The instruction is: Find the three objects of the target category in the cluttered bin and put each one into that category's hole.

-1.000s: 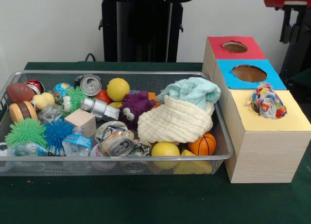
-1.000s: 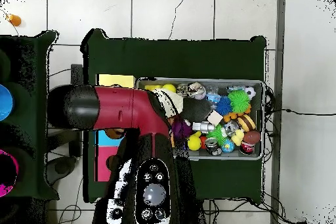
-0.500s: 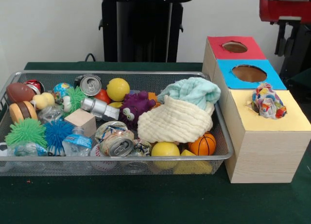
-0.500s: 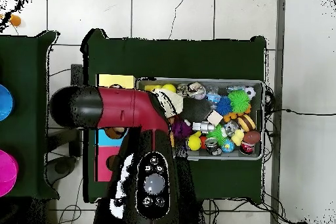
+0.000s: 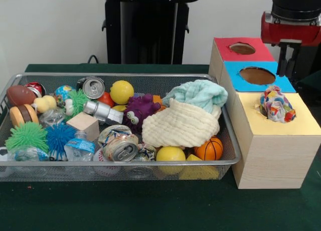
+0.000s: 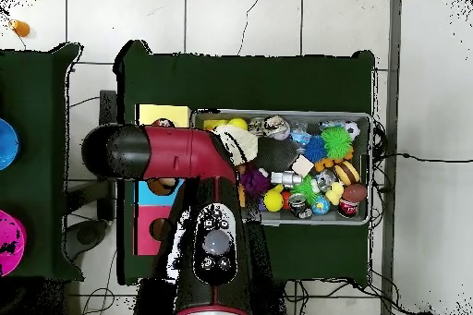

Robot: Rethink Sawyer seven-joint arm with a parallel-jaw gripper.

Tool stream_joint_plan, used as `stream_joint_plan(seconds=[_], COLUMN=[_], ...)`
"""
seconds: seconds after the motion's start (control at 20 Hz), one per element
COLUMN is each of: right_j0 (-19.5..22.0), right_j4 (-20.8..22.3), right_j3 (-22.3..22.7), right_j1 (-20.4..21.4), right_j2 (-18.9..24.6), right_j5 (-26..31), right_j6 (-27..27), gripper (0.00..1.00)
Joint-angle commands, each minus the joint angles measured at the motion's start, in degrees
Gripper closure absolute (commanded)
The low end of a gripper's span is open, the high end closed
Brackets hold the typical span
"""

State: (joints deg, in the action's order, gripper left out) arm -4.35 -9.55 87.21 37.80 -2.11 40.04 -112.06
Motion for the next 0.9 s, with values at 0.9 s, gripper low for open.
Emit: stream_joint_plan(seconds=[0.9], right_j0=[0.97], right_j4=[3.72], right_j3=[2.98], right_j1=[-7.58], right_j2=[2.41], right_j5=[-8.7], right_j6=[-4.58], gripper=[1.0])
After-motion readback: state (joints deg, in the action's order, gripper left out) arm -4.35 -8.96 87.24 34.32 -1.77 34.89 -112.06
